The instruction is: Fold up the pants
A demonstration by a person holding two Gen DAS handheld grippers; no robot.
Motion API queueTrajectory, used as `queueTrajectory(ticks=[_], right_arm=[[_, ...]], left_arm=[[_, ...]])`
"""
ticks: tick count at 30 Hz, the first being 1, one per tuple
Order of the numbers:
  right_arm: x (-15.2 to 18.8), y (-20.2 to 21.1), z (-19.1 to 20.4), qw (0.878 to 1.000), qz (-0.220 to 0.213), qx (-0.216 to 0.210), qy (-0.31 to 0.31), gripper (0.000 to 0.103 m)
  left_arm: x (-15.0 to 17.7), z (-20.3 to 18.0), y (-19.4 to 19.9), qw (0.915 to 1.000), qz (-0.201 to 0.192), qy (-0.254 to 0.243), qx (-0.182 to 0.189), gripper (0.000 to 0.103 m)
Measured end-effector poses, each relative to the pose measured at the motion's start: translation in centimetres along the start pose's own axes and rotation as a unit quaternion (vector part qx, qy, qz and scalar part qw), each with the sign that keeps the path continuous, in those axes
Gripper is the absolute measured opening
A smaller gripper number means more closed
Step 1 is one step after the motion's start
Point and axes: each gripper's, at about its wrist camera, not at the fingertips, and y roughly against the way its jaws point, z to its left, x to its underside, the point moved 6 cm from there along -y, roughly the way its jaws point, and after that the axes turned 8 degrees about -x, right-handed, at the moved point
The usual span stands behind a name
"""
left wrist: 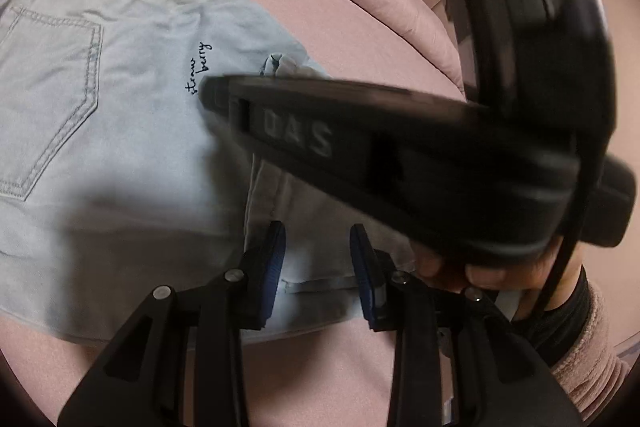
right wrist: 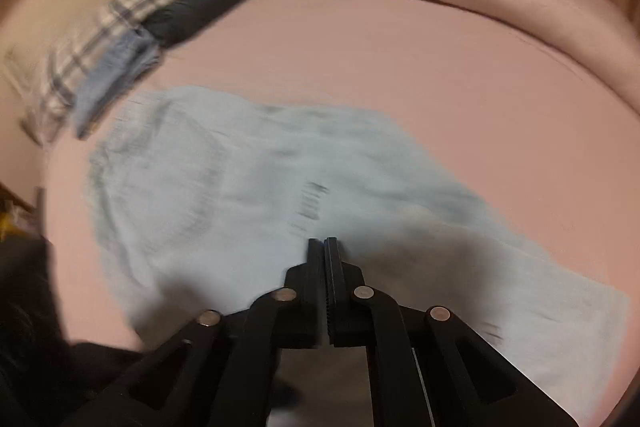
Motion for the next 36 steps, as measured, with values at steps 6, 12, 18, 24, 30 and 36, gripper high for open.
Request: queueTrajectory(ticks=[6,12,18,24,30,36], right_arm=[[-0.6,4.8,-2.1,0.998,-0.054,0.023,-0.035,0.005],[1.3,-0.2,-4.5,0.995,0.001,0.066,-0.068,0.005],[1.5,4.7,-2.7,0.991,-0.076,0.003,-0.108,0.007],[7.2,11.2,-5.0,0.98,-0.116,0.086,-0.134,0.007],[12.2,6.6,-5.7,0.978,-0.084,0.142,-0.131,0.008],[8.8,8.8,-2.3,0.979,-0.111,0.14,-0.099,0.018]], left_arm=[[1.5,1.3,1.7,0.9999,-0.002,-0.001,0.013,0.033],[1.2,2.5,2.8,0.9997,-0.012,0.021,-0.006,0.067],[1.2,6.8,7.3,0.9963,-0.049,0.068,-0.019,0.074],[2.1,12.1,12.0,0.9878,-0.089,0.125,-0.028,0.077],[4.5,16.5,15.1,0.9741,-0.104,0.197,-0.042,0.08],[7.0,20.4,18.6,0.9441,-0.132,0.301,-0.026,0.087]])
